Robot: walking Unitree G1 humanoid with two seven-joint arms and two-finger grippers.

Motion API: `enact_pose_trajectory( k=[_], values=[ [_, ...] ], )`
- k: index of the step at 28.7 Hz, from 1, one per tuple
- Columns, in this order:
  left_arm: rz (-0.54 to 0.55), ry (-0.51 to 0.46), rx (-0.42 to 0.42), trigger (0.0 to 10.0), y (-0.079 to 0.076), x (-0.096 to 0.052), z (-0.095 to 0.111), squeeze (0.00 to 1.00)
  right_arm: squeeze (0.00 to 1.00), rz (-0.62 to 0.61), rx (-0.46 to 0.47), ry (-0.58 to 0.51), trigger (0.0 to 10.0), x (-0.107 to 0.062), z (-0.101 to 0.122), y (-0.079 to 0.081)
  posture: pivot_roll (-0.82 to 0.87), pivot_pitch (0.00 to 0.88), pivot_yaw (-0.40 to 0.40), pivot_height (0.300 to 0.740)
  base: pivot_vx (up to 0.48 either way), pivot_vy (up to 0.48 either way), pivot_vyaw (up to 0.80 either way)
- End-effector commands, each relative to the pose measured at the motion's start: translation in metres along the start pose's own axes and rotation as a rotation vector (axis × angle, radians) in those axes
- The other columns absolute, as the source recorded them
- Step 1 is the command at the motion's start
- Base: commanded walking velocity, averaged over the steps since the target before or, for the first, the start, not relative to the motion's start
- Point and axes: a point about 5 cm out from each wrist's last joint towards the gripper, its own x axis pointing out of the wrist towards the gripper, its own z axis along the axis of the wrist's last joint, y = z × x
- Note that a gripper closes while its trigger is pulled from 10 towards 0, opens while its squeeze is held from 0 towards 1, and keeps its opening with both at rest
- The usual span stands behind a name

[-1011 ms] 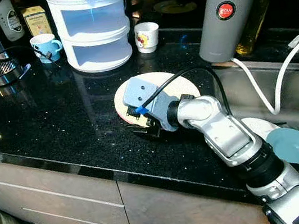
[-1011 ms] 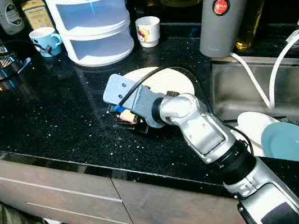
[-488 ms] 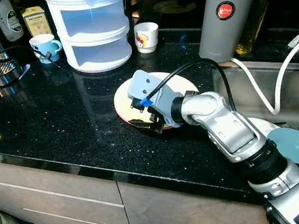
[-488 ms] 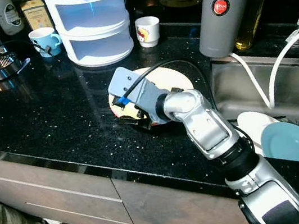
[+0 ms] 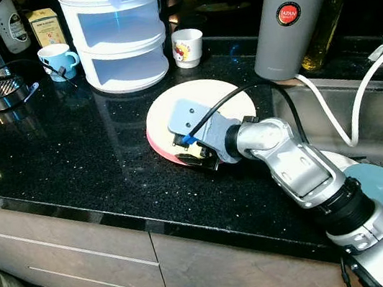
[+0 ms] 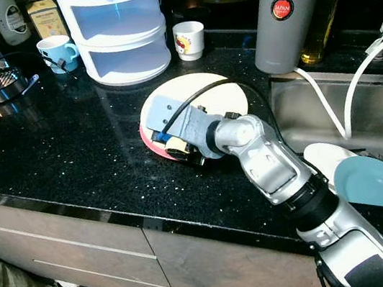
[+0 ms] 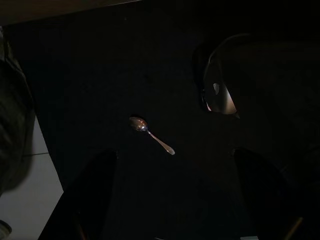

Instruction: Kitchen organization

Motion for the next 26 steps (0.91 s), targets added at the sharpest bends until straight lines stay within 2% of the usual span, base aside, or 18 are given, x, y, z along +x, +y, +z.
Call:
enact_pose_trajectory(
  k=[1,4,10,11,13,17,19,23,24,25,26],
  values=[
    [-0.023,0.017,0.005,10.0,-0.005,0.001,-0.005,0.00,0.00,0.022,0.014,0.008,10.0,0.001,-0.002,0.001,-0.02,0.000,-0.049,0.740,0.000,0.000,0.00],
    [-0.023,0.017,0.004,10.0,-0.005,0.001,-0.005,0.00,0.00,0.038,0.053,-0.040,10.0,-0.002,0.004,-0.002,-0.02,0.000,-0.047,0.740,0.000,0.000,0.00],
    [-0.023,0.016,0.004,10.0,-0.005,0.001,-0.004,0.00,0.00,0.042,0.021,-0.029,10.0,-0.004,0.004,-0.005,-0.02,0.000,-0.048,0.740,0.000,0.000,0.00],
    [-0.023,0.016,0.004,10.0,-0.005,0.001,-0.004,0.00,0.00,0.053,-0.050,0.025,10.0,-0.005,0.000,-0.004,-0.02,0.000,-0.048,0.740,0.000,0.000,0.00],
    [-0.022,0.016,0.004,10.0,-0.005,0.001,-0.004,0.00,0.00,0.088,-0.105,0.074,10.0,-0.005,-0.006,0.001,-0.02,0.000,-0.050,0.740,0.000,0.000,0.00],
    [-0.022,0.016,0.002,10.0,-0.005,0.001,-0.004,0.00,0.00,0.114,-0.131,0.110,10.0,-0.006,-0.009,0.006,-0.02,0.000,-0.050,0.740,0.000,0.000,0.00],
    [-0.023,0.015,0.001,10.0,-0.005,0.001,-0.004,0.00,0.00,0.084,-0.163,0.163,10.0,-0.007,-0.014,0.002,-0.02,0.000,-0.049,0.740,0.000,0.000,0.00],
    [-0.023,0.014,0.000,10.0,-0.005,0.001,-0.004,0.00,0.00,0.028,-0.167,0.184,10.0,-0.007,-0.015,-0.003,-0.02,0.000,-0.050,0.740,0.000,0.000,0.00],
    [-0.023,0.014,0.000,10.0,-0.005,0.001,-0.004,0.00,0.00,0.001,-0.194,0.195,5.5,-0.005,-0.015,-0.003,-0.02,0.000,-0.049,0.740,0.000,0.000,0.00],
    [-0.023,0.013,0.000,10.0,-0.005,0.001,-0.004,0.00,0.00,-0.006,-0.205,0.198,5.5,-0.005,-0.015,-0.002,-0.02,0.000,-0.049,0.740,0.000,0.000,0.00],
    [-0.023,0.013,-0.001,10.0,-0.005,0.001,-0.004,0.00,0.00,-0.022,-0.215,0.199,0.9,-0.004,-0.015,-0.001,-0.02,0.000,-0.049,0.740,0.000,0.000,0.00]
  ],
)
